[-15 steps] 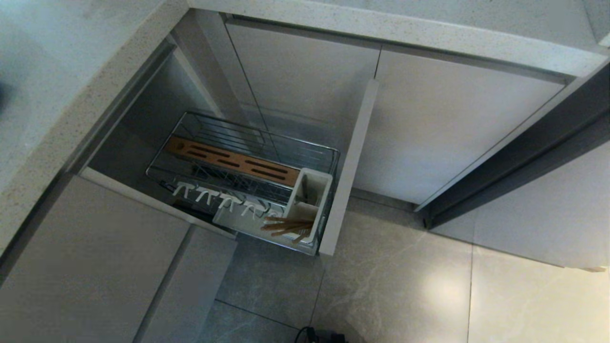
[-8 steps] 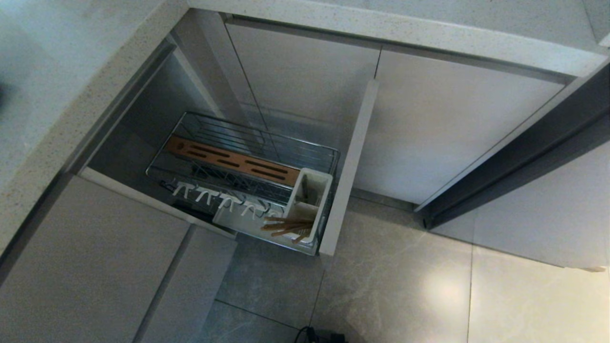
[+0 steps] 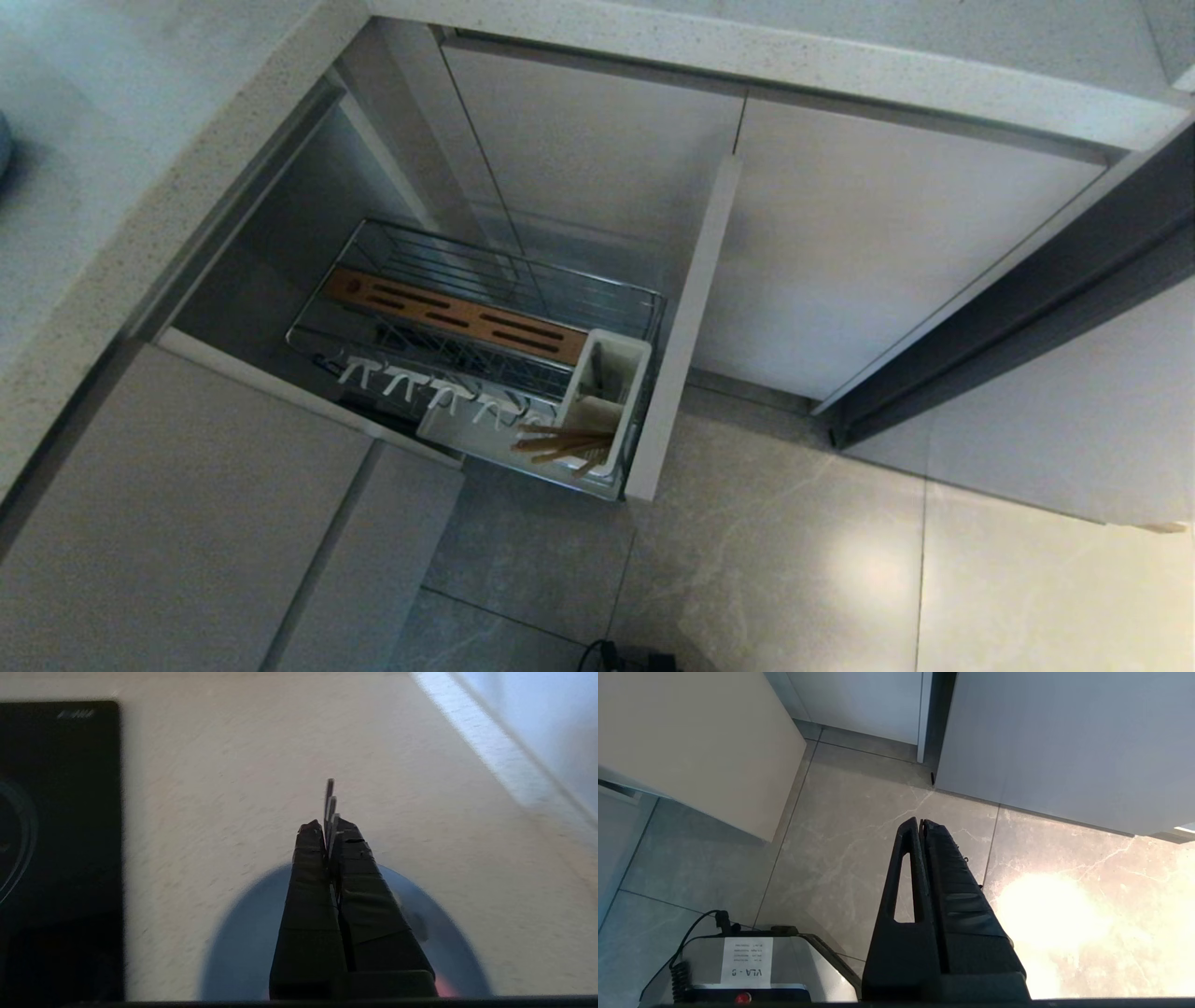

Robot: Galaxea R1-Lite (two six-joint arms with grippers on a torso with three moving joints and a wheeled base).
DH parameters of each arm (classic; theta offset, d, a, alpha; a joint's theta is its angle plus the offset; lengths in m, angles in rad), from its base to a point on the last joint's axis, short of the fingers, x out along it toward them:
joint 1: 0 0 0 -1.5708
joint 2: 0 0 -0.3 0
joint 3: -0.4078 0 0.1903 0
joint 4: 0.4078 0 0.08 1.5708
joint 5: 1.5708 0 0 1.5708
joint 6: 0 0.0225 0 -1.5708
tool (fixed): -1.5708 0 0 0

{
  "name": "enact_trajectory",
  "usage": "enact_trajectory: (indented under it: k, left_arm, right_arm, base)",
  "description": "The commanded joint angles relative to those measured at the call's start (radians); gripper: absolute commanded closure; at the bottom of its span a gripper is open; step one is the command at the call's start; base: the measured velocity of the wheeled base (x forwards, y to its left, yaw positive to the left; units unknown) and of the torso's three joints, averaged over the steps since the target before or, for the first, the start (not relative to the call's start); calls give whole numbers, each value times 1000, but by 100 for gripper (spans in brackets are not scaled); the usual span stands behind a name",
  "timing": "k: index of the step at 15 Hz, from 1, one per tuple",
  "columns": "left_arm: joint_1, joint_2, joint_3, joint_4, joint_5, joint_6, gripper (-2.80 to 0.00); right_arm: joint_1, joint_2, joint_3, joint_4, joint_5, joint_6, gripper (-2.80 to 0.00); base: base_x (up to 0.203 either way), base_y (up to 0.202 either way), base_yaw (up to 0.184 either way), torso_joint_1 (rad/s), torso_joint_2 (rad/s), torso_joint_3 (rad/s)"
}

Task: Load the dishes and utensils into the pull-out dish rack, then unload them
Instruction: Take the fork out of the cupboard

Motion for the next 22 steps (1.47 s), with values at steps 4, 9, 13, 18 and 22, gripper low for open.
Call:
enact_trajectory:
  k: [4, 9, 13, 18, 22]
  left_arm:
    - [35, 2, 20, 33, 1, -15, 0]
    - [38, -47, 45, 33, 2, -38, 0]
    - [38, -98, 50, 32, 1, -42, 0]
    - [32, -120, 20, -8, -38, -107, 0]
    - [18, -82, -26, -11, -50, -114, 0]
  right_arm:
    - [0, -1, 0, 0, 0, 1, 0]
    - [0, -1, 0, 0, 0, 0, 0]
    - [0, -1, 0, 0, 0, -1, 0]
    - [0, -1, 0, 0, 0, 1, 0]
    - [0, -1, 0, 0, 0, 0, 0]
  base:
    - [0, 0, 0, 0, 0, 0]
    - [0, 0, 0, 0, 0, 0]
    - [0, 0, 0, 0, 0, 0]
    - [0, 0, 0, 0, 0, 0]
    - [0, 0, 0, 0, 0, 0]
